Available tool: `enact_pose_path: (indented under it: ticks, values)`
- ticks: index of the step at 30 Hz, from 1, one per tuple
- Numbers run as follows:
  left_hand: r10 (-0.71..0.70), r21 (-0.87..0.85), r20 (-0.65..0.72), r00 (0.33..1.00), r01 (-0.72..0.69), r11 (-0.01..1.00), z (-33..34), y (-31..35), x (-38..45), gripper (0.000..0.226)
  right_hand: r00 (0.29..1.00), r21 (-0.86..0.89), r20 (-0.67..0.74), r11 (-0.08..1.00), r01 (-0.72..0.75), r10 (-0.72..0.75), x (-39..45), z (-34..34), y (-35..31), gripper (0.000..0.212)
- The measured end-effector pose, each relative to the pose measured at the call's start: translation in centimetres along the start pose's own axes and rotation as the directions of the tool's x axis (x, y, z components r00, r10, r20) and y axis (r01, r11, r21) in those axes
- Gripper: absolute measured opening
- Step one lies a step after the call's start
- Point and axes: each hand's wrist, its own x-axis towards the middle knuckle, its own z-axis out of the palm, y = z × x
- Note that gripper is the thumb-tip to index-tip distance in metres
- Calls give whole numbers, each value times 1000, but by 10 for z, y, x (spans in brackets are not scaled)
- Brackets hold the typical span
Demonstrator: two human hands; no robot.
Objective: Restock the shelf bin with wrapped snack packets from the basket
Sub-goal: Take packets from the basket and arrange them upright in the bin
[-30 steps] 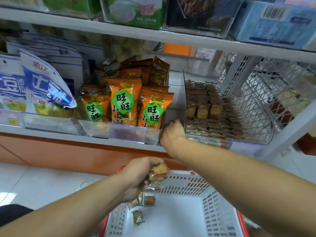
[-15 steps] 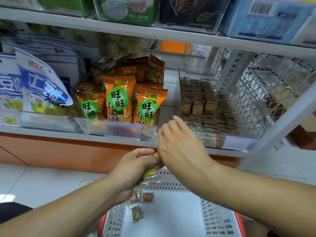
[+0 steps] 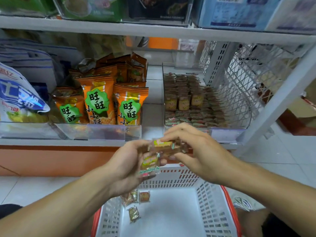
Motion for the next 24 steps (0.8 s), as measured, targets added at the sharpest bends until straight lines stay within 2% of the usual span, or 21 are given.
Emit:
enact_pose_path:
  ticks: [2,4,6,9,10,12,14,15,16,17,18,19,21,24]
  values:
    - [17,23,47,999,-18,1000,4,2,0,50,999,36,-47,999,-23,25,-1,-1,6,47]
    - [83,133,83,993,-94,987,8,2,1,44,997,113,-49,992,-62,68,-4,0,11,48]
    - [175,164,50,983,-181,970,11,1,3,41,991,231,-22,965,-124,132,-5,-1,13,47]
    - [236,152,5,972,-234,960,12,2,4,29,972,364,32,903,-228,232,-7,-8,13,55]
    - [240,157,2,971,-237,959,13,2,4,27,970,343,20,909,-235,243,-8,-12,13,55]
    - [270,144,-26,963,-263,954,15,0,4,26,971,189,-20,955,-229,237,-11,-18,14,47]
    - [327,128,-128,937,-311,942,11,-2,7,23,961,38,-92,965,-259,262,-14,-25,15,34]
    - [352,140,-183,918,-330,934,8,-3,9,19,942,99,-129,949,-299,311,-13,-27,14,26]
    - [373,171,-216,902,-341,924,6,-3,9,16,907,295,-139,891,-345,398,-12,-29,12,19]
    - [394,210,-220,892,-351,913,4,-3,10,15,868,517,-95,769,-375,487,-11,-29,10,19]
    - [415,244,-206,886,-364,899,4,-3,9,15,833,696,-9,602,-392,553,-9,-29,7,25]
    - [439,279,-183,879,-382,881,5,-3,8,16,815,783,66,476,-400,576,-9,-29,4,32]
    - [481,345,-137,866,-413,843,10,-4,5,20,796,830,162,356,-430,584,-8,-26,0,41]
    - [513,397,-109,851,-436,808,12,-6,5,28,781,856,235,258,-449,579,-6,-25,-1,28]
